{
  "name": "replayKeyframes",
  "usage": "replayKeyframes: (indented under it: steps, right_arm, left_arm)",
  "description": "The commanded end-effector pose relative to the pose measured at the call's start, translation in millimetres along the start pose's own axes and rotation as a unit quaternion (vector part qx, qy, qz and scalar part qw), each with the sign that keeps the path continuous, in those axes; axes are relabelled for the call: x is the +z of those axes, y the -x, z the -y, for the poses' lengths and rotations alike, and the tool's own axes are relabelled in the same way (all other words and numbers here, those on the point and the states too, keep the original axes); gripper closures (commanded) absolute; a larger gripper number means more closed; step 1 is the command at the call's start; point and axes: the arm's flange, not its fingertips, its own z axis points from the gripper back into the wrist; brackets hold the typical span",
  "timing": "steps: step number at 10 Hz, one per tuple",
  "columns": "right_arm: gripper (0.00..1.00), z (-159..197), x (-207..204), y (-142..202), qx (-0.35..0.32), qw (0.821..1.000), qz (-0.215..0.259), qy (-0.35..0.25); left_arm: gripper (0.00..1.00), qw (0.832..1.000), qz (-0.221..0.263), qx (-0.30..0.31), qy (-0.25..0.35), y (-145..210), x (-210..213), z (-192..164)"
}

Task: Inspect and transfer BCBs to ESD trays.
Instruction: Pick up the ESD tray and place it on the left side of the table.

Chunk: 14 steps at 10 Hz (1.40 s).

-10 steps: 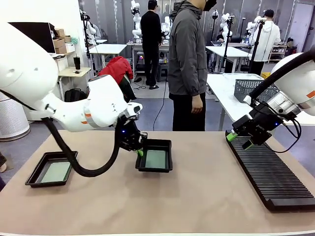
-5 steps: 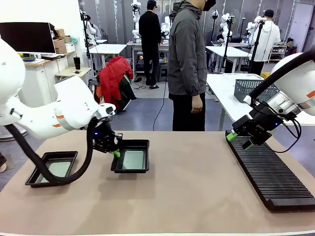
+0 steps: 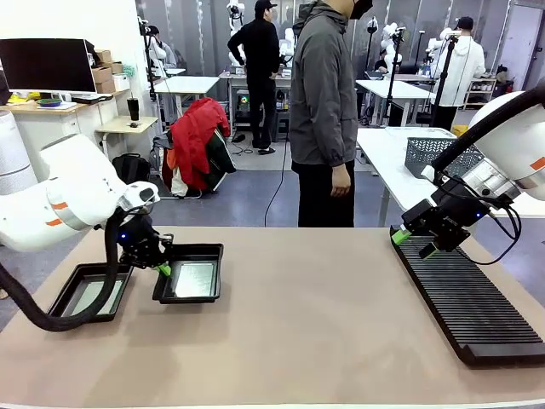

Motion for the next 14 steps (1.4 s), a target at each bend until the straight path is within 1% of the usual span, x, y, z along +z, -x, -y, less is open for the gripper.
replayKeyframes:
  steps: [1, 8, 14]
  right_arm:
    - [0.00, -2.2, -0.9, -1.2, -0.009, 1.000, 0.005, 0.002]
    - [0.00, -2.2, -0.9, -1.2, -0.009, 1.000, 0.005, 0.002]
    - [0.00, -2.2, -0.9, -1.2, -0.009, 1.000, 0.005, 0.002]
  left_arm:
    - [0.97, 1.000, -0.002, 0.004, 0.022, 7.6, 2.9, -20.2]
    - [0.97, 1.000, 0.004, 0.020, 0.022, 12.8, -5.7, -57.5]
    - [0.97, 1.000, -0.006, 0.018, 0.009, 5.2, -19.4, -64.8]
